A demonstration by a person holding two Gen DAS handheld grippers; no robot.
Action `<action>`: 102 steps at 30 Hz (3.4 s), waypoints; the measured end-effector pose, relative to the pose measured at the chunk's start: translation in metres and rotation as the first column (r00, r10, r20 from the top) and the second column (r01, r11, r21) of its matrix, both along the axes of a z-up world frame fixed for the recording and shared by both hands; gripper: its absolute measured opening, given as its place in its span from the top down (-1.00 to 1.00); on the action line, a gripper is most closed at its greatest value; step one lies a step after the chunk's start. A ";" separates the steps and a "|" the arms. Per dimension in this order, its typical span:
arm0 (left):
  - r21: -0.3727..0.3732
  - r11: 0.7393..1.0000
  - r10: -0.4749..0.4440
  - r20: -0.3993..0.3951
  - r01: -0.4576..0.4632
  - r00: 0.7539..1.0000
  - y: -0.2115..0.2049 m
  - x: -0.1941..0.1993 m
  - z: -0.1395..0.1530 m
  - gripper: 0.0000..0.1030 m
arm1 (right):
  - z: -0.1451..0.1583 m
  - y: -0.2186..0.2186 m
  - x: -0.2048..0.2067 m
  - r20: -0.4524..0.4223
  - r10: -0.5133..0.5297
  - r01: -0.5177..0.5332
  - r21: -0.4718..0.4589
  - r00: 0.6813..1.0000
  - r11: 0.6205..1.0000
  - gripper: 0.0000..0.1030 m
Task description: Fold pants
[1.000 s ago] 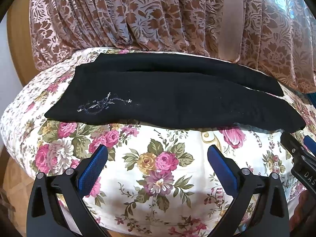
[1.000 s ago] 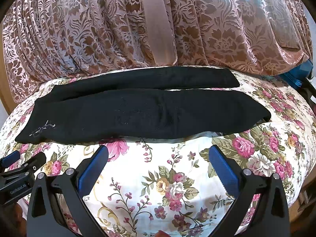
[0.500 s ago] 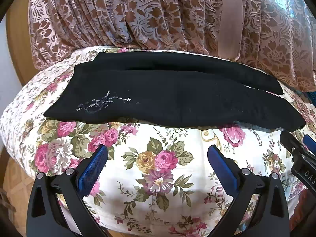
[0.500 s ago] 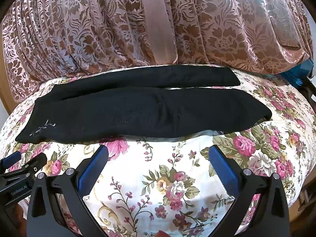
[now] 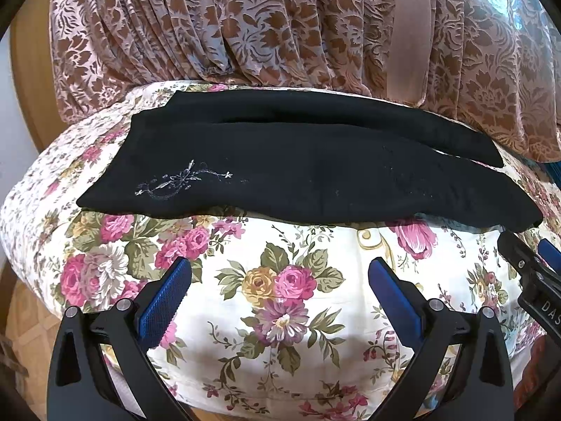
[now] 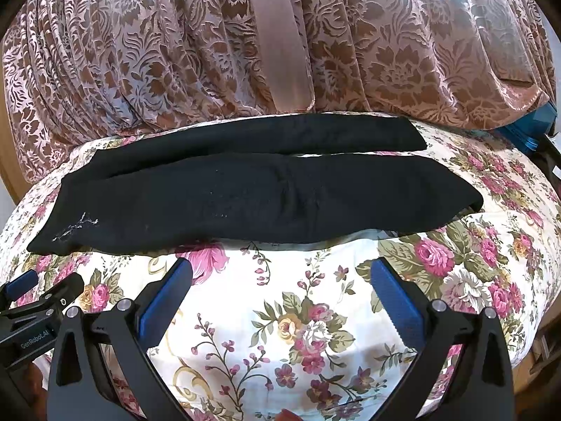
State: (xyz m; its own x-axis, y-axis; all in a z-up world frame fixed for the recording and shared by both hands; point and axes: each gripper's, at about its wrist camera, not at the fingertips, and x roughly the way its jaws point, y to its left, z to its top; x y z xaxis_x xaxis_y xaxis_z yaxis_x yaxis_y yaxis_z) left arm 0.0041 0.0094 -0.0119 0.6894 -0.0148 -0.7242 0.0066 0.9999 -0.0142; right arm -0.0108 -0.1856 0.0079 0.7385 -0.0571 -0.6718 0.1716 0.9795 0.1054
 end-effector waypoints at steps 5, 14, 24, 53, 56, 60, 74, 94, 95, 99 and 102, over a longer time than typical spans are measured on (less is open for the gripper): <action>0.000 1.000 0.003 0.001 -0.003 1.000 0.001 0.000 -0.001 -0.94 | 0.000 0.000 0.000 -0.003 -0.001 0.001 0.000 1.000 1.000 -0.97; -0.003 1.000 0.004 -0.005 -0.004 1.000 0.003 0.001 -0.004 -0.94 | -0.002 -0.001 0.000 -0.008 -0.006 0.006 0.012 1.000 1.000 -0.97; -0.072 0.997 -0.031 -0.057 0.026 0.998 0.009 0.013 -0.012 -0.94 | -0.009 -0.016 0.004 0.015 0.018 -0.019 0.108 1.000 0.994 -0.97; -0.643 0.728 0.320 0.014 -0.236 0.947 0.199 0.069 -0.058 -0.94 | -0.078 -0.271 0.020 -0.144 -0.375 0.346 0.755 0.916 0.557 -0.30; -0.621 0.752 0.303 0.031 -0.219 0.952 0.201 0.077 -0.059 -0.94 | -0.082 -0.278 0.028 -0.142 -0.375 0.346 0.752 0.916 0.561 -0.18; -0.606 0.764 0.309 0.039 -0.223 0.950 0.205 0.086 -0.060 -0.94 | -0.089 -0.283 0.043 -0.159 -0.353 0.347 0.746 0.922 0.569 0.04; -0.648 0.675 0.385 -0.099 -0.353 0.918 0.250 0.106 -0.082 0.87 | -0.098 -0.296 0.057 -0.191 -0.348 0.374 0.709 0.918 0.597 0.83; -0.683 0.699 0.310 0.019 -0.214 0.951 0.267 0.023 -0.016 0.89 | -0.028 -0.300 -0.031 -0.025 -0.393 0.312 0.655 0.919 0.688 0.87; -0.683 0.699 0.306 0.015 -0.214 0.952 0.268 0.014 -0.018 0.89 | -0.031 -0.300 -0.037 -0.032 -0.394 0.316 0.657 0.919 0.684 0.87; -0.663 0.711 0.301 -0.013 -0.234 0.954 0.264 -0.010 -0.034 0.89 | -0.053 -0.299 -0.052 -0.090 -0.396 0.355 0.650 0.914 0.672 0.87; -0.642 0.717 0.307 -0.056 -0.270 0.950 0.261 -0.015 -0.058 0.90 | -0.078 -0.301 -0.056 -0.141 -0.404 0.387 0.673 0.904 0.631 0.87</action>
State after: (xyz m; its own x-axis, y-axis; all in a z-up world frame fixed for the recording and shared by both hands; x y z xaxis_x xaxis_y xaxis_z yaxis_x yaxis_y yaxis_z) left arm -0.0107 0.2704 -0.0703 0.7730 -0.2517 -0.5823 -0.2611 0.7104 -0.6536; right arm -0.0664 -0.4865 -0.0698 0.7682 0.1111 -0.6305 0.5145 0.4787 0.7114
